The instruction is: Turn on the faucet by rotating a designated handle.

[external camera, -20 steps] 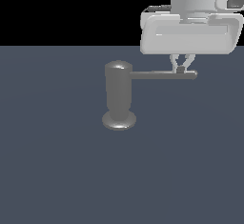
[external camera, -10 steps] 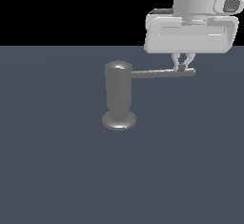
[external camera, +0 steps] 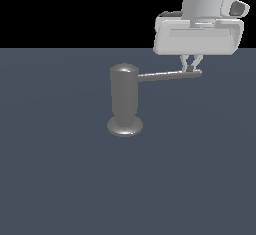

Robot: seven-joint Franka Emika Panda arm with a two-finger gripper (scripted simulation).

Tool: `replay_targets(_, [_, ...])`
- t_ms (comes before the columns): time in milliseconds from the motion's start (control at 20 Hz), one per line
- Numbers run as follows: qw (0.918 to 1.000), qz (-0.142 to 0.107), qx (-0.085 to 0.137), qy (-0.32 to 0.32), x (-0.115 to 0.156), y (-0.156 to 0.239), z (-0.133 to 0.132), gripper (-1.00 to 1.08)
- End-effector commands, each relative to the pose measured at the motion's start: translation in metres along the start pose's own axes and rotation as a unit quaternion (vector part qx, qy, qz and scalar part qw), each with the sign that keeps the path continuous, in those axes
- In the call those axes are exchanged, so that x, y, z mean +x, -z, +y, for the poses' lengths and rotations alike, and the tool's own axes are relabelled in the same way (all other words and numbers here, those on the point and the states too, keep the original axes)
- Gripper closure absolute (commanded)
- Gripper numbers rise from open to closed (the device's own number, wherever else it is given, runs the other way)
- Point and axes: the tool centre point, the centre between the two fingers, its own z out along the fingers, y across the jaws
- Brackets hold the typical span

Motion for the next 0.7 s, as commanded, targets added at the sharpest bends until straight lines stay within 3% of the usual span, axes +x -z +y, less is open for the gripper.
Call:
replay_targets(0, [1.0,0.0,0.0,0.0,0.0,0.0,0.0,1.08])
replay_targets(650, [1.0,-0.004,0.0,-0.006,0.04,-0.005,0.0,1.08])
